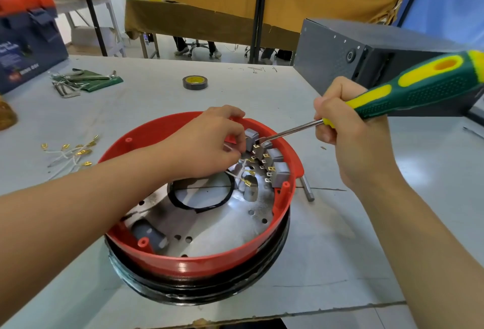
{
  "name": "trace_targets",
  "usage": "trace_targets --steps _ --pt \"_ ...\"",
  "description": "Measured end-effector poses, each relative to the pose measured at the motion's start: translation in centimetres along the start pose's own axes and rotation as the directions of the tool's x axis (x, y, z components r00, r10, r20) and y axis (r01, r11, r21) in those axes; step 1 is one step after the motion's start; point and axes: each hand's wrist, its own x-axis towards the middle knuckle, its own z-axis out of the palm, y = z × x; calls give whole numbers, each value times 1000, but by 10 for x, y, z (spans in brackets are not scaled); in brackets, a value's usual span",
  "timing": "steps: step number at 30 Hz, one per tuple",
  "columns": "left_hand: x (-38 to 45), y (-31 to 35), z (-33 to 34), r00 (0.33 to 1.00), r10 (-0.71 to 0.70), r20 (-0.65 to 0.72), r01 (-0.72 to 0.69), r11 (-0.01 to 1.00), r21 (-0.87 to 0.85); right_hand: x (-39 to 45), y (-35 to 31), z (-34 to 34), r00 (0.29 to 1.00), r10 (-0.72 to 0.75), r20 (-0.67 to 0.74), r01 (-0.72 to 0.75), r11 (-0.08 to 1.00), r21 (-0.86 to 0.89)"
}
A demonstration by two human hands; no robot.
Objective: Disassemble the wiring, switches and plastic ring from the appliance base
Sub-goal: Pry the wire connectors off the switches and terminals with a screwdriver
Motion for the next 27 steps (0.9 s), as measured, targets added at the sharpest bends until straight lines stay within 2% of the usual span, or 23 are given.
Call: trace_targets --steps 5,11,14,20,23,27 --pt "3 0 -9 998 -31 -48 33 999 42 2 -2 6 997 -50 62 56 995 -87" --pt "0 -3 -19 982 -175 69 156 964 215 6 -6 17 977 -101 186 142 965 -223" --pt "-2 -3 -11 984 -160 79 137 961 238 7 -6 21 970 -110 218 166 952 -256" --pt "-2 -5 -9 995 -91 51 81 982 171 11 -4 19 962 -108 250 179 944 -277" --pt "0 -4 -11 994 -67 82 50 981 189 13 -4 19 957 -103 272 181 943 -279" --pt "4 -2 -14 991 -86 100 67 981 180 15 -6 19 923 -88 375 211 929 -303"
